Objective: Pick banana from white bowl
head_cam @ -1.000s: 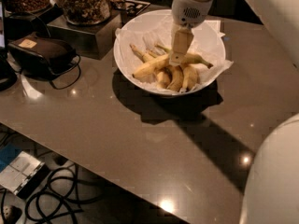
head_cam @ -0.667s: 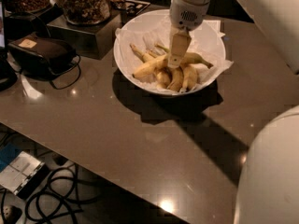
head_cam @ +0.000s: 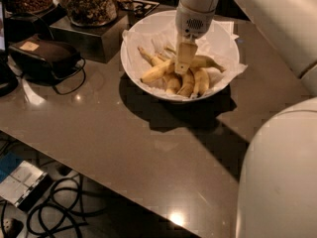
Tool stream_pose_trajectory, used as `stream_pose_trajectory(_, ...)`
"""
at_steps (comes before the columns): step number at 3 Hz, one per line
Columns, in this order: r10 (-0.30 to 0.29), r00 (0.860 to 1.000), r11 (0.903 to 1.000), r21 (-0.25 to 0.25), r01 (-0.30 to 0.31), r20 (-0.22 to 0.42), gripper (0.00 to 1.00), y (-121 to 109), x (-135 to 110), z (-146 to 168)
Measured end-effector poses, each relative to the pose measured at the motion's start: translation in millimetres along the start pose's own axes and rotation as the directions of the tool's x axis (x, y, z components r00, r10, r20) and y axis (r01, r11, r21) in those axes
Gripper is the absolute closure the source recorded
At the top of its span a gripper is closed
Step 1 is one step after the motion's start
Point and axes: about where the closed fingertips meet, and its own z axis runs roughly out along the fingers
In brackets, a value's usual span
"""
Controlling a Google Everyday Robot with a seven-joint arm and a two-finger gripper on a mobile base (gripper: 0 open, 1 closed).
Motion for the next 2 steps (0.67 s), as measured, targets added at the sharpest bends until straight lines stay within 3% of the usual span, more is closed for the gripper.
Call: stream_pose_trajectory(2, -0.007, 1.0, 0.9996, -0.027, 0.007, -0.008, 0.39, -3.4, 2.6, 16.0)
